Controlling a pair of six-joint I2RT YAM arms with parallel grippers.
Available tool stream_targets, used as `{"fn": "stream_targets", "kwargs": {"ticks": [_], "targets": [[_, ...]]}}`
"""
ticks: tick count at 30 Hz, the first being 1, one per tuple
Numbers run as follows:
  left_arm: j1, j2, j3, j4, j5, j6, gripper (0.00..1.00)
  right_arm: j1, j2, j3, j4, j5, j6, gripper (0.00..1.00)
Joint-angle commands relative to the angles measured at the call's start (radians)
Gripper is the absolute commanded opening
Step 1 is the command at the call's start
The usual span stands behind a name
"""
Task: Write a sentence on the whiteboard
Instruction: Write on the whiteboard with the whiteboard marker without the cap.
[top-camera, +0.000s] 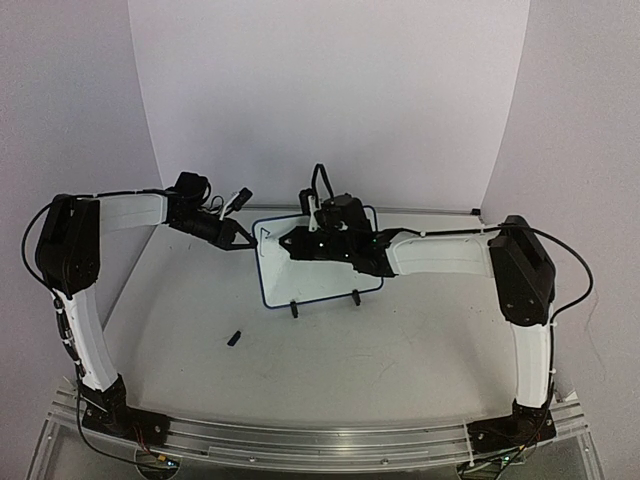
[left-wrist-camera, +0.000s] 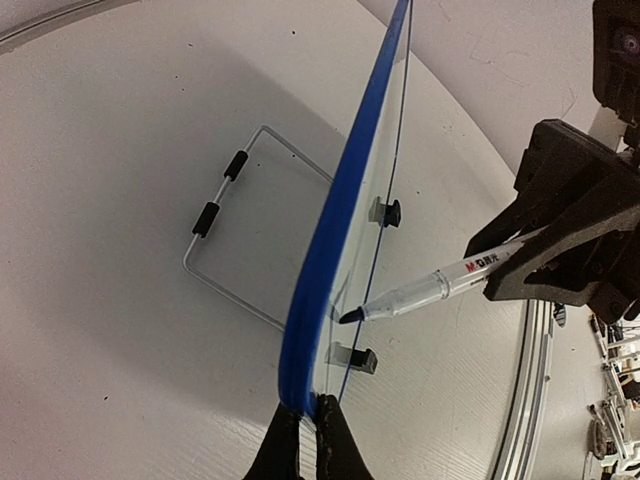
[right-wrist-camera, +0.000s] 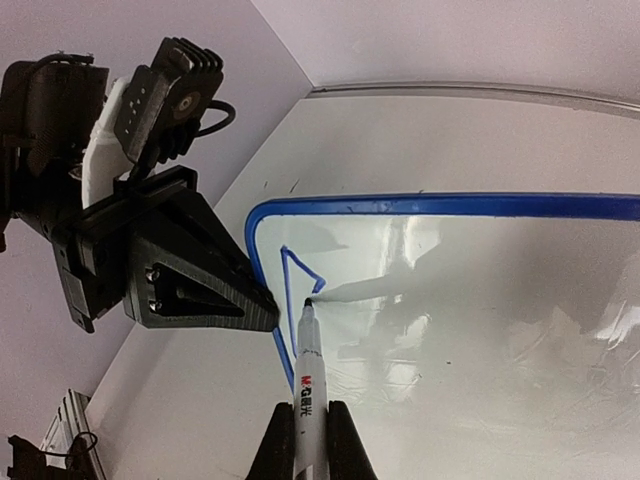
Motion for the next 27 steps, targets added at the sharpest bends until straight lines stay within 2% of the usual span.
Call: {"fn": "stream_targets", "kwargs": {"ticks": [1,11,17,23,27], "targets": [[-0.009,-0.037,0.02,-0.019,-0.033,0.04,0.0,-0.004,0.033,0.04,0.006,-0.03,-0.002,0.0],[-0.009,-0.037,0.021,-0.02,-0.033,0.042,0.0,-0.002,0.057,0.076,-0.001,-0.025,0.002,0.0],[-0.009,-0.039,0.021,-0.021,-0.036,0.043,0.0,-0.002,0.01,0.031,0.011,0.019,-0.002,0.0],[-0.009,-0.039,0.023,-0.024,-0.044,0.046,0.0,-0.002,-0.094,-0.048,0.126,-0.133,-0.012,0.0],[-0.01,-0.04,0.023,-0.024,-0.046,0.047,0.0,-0.002,-0.165,-0.116,0.144,-0.123,-0.019,0.0]]}}
